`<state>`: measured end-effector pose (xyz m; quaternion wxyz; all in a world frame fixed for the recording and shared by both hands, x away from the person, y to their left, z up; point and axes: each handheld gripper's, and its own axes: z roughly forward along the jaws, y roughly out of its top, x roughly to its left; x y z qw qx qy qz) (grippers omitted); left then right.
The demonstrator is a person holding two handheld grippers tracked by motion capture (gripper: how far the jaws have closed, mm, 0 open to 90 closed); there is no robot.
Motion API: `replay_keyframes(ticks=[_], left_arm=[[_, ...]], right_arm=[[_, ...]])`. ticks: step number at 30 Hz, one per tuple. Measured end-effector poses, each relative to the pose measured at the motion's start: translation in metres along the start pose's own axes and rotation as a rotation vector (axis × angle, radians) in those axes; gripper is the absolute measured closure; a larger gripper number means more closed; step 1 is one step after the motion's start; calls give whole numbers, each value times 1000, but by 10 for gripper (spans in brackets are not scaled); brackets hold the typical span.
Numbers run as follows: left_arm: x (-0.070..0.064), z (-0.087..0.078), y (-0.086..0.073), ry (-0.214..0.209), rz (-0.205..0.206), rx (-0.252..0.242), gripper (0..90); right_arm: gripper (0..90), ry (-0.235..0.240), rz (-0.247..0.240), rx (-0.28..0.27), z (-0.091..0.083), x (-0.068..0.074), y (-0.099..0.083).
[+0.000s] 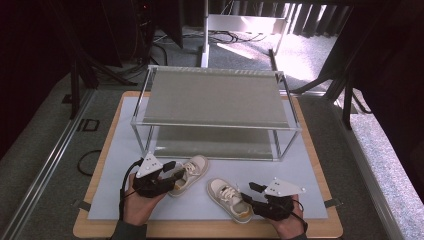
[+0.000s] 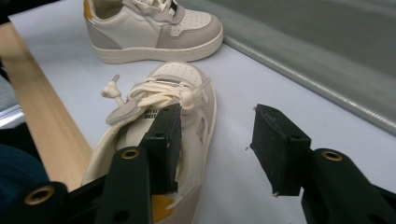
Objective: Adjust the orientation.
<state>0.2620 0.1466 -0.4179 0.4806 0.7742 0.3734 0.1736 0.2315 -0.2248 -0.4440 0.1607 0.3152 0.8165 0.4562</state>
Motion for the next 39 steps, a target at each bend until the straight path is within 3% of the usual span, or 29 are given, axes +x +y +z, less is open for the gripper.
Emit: replay_keyframes(ticks=[7,9,12,13,18,21,32,33,35,37,39], left_arm=[[0,0,0,-2,-1,-1,541],[0,1,0,-2,-2,2,540],[0,1,-1,-3,-2,2,541],[0,1,-1,-2,-4,1,541],[1,0,-1,1,-4,1,541],[1,-1,0,3,-5,-2,541],[4,-2,-1,15,-10,-3,540],[5,-2,-2,15,-13,-2,540],[5,-1,-2,25,-9,5,539],[8,1,-4,35,-7,18,536],[10,2,-5,37,-12,23,530]], right_arm=[[518,55,-46,19,8,8,0],[548,40,-61,46,14,11,0],[606,58,-52,48,18,12,0],[665,45,-63,51,20,13,2],[760,10,-75,34,19,14,3],[776,0,-56,24,19,12,6],[785,-148,-39,-32,24,-8,22],[785,-184,-46,-31,27,-13,26],[785,-204,-51,-30,29,-14,27],[785,-265,-86,-20,32,-13,29],[786,-293,-108,-10,34,-12,29]])
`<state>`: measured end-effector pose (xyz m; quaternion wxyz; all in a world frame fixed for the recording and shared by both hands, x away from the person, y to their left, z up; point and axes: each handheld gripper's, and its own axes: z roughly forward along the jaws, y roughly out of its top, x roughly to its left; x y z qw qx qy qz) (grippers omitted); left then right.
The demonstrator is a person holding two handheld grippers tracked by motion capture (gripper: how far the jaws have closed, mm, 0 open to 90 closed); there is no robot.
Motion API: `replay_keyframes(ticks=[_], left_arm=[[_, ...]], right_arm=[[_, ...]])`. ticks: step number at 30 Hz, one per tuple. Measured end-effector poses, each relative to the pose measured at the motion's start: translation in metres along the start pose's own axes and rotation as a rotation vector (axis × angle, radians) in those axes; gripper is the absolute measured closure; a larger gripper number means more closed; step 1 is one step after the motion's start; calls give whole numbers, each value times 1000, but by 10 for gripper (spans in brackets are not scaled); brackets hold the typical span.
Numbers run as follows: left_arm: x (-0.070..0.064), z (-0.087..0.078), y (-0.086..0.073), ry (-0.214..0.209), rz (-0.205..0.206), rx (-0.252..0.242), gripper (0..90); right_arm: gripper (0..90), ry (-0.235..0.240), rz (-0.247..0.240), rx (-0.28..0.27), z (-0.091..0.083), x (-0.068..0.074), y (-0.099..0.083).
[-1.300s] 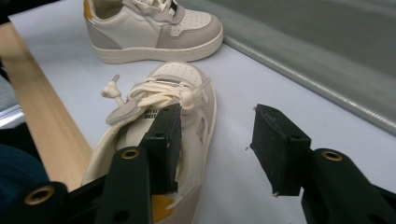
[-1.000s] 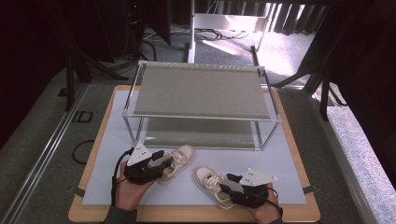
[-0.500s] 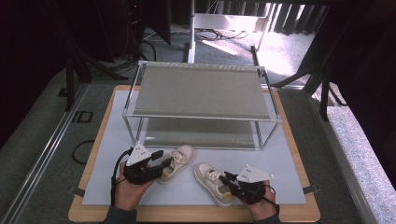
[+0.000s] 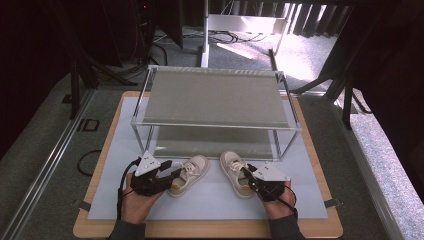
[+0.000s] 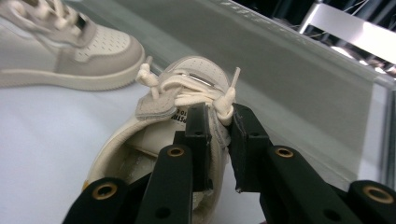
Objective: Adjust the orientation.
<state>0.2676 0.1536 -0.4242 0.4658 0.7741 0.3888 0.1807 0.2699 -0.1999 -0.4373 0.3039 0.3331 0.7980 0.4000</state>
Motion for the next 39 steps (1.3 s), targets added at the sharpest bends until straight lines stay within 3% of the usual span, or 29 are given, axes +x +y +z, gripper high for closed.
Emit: replay_keyframes(ticks=[8,9,10,13,14,16,18,21,22,25,28,32,39], left_arm=[[3,5,-3,-8,-3,21,527],[3,5,-3,-16,-5,21,522],[4,4,-4,-65,-15,2,501],[2,2,-3,-83,-2,-10,446],[-3,1,-2,-80,28,-7,416],[-5,1,-2,-78,42,0,392],[-7,1,-3,-68,51,14,309],[-7,1,-6,-70,43,28,260],[-6,1,-7,-74,37,27,231],[-4,-1,-12,-78,42,24,211],[-3,-4,-22,-88,56,16,211],[-2,-4,-30,-95,43,28,194],[-1,0,-39,-109,51,32,173]], right_arm=[[784,-30,-42,32,9,6,-6],[783,-28,-44,35,9,7,-7],[776,-24,-41,41,9,8,-8],[757,-17,-28,39,9,8,-9],[710,1,-7,34,8,6,-8],[666,22,15,25,7,5,-8],[561,43,33,15,2,3,-7],[512,69,54,2,-4,3,-7],[458,93,81,-12,-10,2,-7],[432,123,98,-21,-15,1,-7],[363,195,107,-39,-27,2,-6],[296,212,90,-6,-30,6,-10],[264,216,107,47,-22,7,-25]])
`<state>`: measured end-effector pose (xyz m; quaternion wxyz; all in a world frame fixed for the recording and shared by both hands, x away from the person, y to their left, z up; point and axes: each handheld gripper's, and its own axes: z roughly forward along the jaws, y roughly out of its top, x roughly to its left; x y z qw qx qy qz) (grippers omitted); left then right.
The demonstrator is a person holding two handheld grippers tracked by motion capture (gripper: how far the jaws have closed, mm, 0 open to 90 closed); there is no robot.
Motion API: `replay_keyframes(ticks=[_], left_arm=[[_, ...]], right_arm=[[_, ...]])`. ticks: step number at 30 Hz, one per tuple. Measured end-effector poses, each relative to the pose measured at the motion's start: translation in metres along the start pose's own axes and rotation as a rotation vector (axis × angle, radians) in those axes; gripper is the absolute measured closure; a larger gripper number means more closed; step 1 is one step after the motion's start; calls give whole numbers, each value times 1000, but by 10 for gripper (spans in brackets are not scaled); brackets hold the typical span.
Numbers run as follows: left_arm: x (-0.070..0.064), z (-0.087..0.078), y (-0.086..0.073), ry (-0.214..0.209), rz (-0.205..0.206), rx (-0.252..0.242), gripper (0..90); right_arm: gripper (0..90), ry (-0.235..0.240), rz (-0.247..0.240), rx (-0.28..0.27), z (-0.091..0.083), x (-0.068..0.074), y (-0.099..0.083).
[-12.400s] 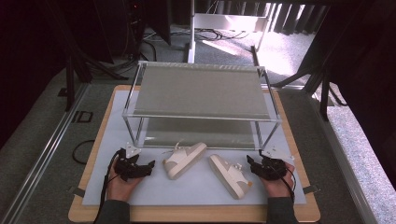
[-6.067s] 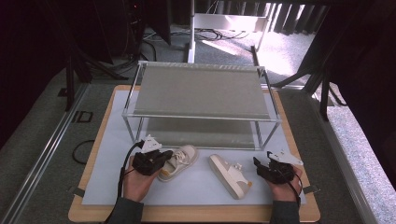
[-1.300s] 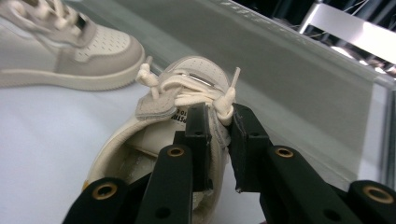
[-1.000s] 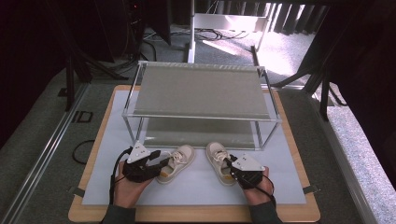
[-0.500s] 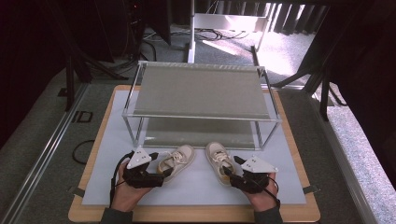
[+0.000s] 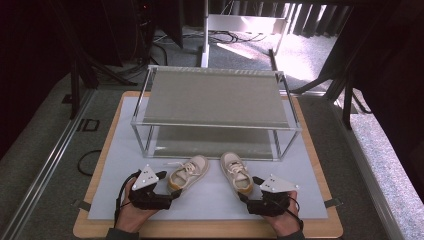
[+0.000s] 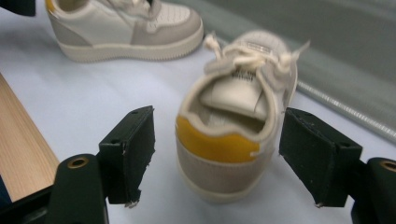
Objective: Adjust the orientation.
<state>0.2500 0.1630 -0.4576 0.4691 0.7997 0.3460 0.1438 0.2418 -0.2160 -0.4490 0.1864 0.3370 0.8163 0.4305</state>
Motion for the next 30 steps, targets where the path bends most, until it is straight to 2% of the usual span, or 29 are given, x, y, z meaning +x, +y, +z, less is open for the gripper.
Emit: replay_keyframes(ticks=[4,8,11,18,20,22,23,30], left_arm=[[1,8,-4,0,3,14,173],[1,17,-6,24,13,52,180],[2,23,-6,26,9,73,208],[-1,28,-5,31,10,86,235],[-2,27,-6,26,8,86,259],[-4,27,-6,-1,-2,91,262],[-8,29,-7,-17,7,95,263],[-20,37,-3,-47,27,105,265]], right_arm=[[259,4,5,17,6,-2,-5],[255,11,7,25,11,-3,-7],[253,34,41,30,16,-9,-9],[262,36,40,35,18,-10,-10],[274,34,35,34,18,-9,-9],[287,39,37,32,17,-8,-9],[289,44,35,32,17,-8,-9],[299,64,33,35,18,-5,-9]])
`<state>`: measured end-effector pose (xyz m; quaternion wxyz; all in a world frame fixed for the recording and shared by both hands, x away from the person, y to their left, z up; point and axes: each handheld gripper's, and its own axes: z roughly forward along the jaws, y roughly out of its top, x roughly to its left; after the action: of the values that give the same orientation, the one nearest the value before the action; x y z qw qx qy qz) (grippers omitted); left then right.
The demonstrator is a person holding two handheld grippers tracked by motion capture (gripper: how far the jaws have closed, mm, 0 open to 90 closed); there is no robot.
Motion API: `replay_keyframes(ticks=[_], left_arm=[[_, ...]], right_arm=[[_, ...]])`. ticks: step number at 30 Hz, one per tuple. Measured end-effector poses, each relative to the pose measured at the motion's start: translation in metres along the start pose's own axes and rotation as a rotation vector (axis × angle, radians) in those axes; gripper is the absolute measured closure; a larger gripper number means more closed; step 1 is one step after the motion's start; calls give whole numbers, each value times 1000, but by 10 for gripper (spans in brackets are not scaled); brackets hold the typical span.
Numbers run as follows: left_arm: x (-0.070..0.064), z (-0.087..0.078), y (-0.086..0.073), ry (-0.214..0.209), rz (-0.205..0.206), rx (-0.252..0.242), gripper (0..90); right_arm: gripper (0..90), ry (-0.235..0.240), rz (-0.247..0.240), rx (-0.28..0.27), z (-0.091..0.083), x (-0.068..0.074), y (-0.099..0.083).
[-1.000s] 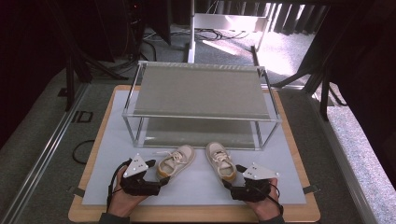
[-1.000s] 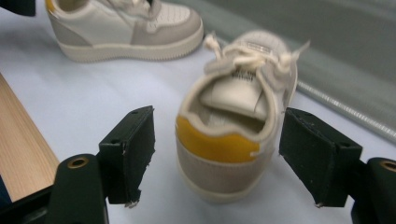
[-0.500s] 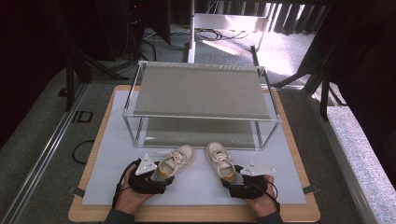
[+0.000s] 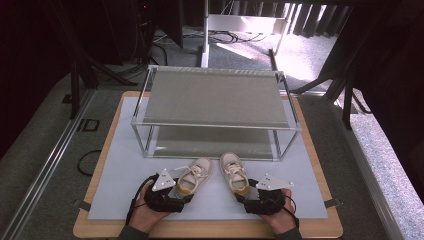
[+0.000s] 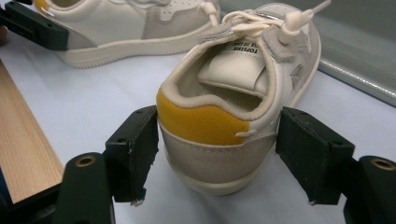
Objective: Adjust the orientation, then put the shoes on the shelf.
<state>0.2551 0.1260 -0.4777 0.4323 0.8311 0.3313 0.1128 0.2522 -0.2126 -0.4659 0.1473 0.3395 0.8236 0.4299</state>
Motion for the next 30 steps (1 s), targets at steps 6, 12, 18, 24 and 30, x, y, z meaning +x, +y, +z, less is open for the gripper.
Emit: replay_keyframes(ticks=[6,12,18,24,30], left_arm=[[-16,8,5,-7,34,6,261],[-11,-1,0,-27,23,-19,186],[-17,-3,-2,-55,69,-11,319],[-31,10,1,-75,108,7,345],[-37,19,7,-43,94,4,288]], right_arm=[[309,17,-12,2,0,3,0],[309,21,-9,3,-1,1,-2],[308,22,-12,2,0,1,-2],[308,24,-12,2,0,1,-2],[310,28,-11,2,-1,1,-2]])
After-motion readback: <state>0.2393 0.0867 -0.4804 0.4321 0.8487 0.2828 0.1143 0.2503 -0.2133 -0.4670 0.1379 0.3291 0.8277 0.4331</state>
